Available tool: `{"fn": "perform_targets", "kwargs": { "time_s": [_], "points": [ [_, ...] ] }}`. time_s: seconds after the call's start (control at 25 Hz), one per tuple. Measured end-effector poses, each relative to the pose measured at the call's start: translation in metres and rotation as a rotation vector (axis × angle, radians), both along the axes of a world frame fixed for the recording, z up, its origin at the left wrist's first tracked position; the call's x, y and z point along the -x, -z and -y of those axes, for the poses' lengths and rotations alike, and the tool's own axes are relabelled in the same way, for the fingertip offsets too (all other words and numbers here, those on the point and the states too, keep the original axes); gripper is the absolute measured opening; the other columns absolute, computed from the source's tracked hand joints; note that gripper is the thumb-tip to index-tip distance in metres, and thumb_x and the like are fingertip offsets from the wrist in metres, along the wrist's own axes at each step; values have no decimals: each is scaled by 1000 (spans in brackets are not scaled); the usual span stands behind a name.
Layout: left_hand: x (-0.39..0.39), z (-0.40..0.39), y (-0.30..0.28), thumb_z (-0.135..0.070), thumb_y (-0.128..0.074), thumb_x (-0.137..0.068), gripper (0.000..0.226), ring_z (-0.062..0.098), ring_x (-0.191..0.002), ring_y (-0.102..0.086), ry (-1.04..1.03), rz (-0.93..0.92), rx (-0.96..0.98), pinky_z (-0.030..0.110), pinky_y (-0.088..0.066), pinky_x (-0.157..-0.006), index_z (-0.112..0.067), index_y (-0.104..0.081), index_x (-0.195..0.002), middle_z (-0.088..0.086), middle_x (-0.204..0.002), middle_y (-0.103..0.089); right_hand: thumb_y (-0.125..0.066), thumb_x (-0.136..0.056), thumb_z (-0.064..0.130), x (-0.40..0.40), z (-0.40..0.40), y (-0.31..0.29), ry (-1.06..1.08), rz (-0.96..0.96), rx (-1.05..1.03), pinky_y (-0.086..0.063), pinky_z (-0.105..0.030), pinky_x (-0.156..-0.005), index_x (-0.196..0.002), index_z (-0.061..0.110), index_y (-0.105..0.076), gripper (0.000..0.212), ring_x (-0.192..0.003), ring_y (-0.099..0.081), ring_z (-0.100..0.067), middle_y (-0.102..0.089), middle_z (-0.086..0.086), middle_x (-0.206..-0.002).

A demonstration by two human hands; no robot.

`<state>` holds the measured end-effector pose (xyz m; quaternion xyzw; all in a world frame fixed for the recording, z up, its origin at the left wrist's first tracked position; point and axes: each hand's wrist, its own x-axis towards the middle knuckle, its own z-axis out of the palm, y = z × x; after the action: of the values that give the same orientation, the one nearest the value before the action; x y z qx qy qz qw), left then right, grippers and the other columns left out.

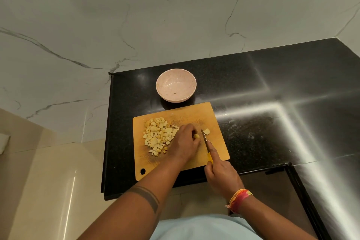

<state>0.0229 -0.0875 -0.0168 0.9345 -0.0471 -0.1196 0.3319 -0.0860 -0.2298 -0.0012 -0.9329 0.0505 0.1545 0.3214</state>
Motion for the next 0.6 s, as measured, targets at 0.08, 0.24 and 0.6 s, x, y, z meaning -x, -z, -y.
{"fn": "perform_targets", "kwargs": {
  "time_s": [0.08,0.24,0.6],
  "points": [
    [-1,-2,0,-22,-68,-92,17,13,-93,-57,-17,14,43,38,-54,-87,-26,-59,-105,-7,-107,-57,-43,-100,23,-2,-1,-1,-10,14,7,-35,-36,-47,-162,41,1,77,-52,-53,-23,-57,1,-61],
    [10,-7,6,-18,-67,-93,14,11,-93,-58,-49,55,87,36,-54,-84,-26,-60,-100,-11,-105,-56,-43,-101,24,-2,0,-1,-42,-20,20,-32,-32,-47,-163,39,0,77,-51,-48,-18,-55,2,-63],
    [21,-6,14,-31,-65,-96,32,17,-113,-53,-22,56,-60,37,-51,-96,-22,-64,-127,-3,-123,-52,-45,-100,23,4,-1,2,-48,-68,14,-31,-32,-47,-163,38,-1,78,-55,-53,-21,-58,-1,-66]
  ]
}}
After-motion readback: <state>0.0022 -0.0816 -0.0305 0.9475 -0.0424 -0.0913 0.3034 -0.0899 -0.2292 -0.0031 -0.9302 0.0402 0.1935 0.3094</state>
